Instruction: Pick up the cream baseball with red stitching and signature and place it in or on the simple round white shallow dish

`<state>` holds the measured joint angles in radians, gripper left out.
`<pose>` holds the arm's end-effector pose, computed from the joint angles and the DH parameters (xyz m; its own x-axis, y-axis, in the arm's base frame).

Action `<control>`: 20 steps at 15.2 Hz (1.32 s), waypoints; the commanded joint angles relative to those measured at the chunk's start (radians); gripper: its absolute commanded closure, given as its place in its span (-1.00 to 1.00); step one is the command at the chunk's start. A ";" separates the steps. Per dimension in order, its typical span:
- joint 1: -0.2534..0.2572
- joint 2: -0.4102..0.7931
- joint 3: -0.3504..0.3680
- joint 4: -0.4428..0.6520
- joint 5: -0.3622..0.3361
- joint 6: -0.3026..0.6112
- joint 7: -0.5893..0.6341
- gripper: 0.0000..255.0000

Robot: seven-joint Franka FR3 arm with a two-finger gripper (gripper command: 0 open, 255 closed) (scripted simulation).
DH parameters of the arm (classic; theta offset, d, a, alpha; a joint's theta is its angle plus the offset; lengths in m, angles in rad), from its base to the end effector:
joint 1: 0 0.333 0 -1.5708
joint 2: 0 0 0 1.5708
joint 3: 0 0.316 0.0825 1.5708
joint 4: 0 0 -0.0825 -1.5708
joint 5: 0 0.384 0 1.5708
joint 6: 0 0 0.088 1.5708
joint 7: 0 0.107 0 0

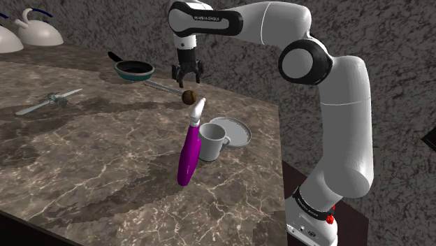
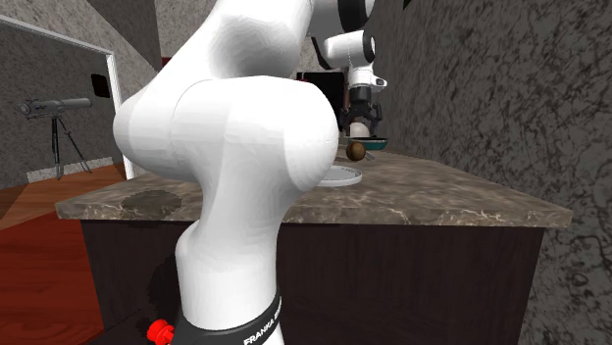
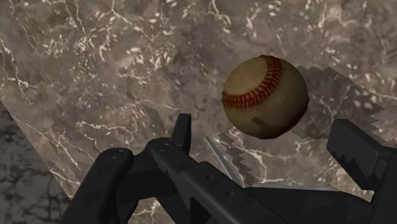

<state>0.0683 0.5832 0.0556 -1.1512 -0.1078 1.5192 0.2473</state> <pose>0.6955 0.0645 0.4476 0.9733 -0.1326 -0.1876 -0.1101 -0.9860 0.1254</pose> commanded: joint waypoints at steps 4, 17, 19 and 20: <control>0.000 0.012 -0.001 -0.040 -0.003 0.051 0.007 -1.00; -0.004 -0.003 -0.001 -0.111 -0.003 0.107 0.009 1.00; -0.004 -0.001 -0.001 -0.112 -0.003 0.110 0.009 1.00; -0.004 -0.004 -0.001 -0.115 -0.003 0.110 0.009 1.00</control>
<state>0.0685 0.5723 0.0590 -1.2626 -0.1067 1.6314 0.2580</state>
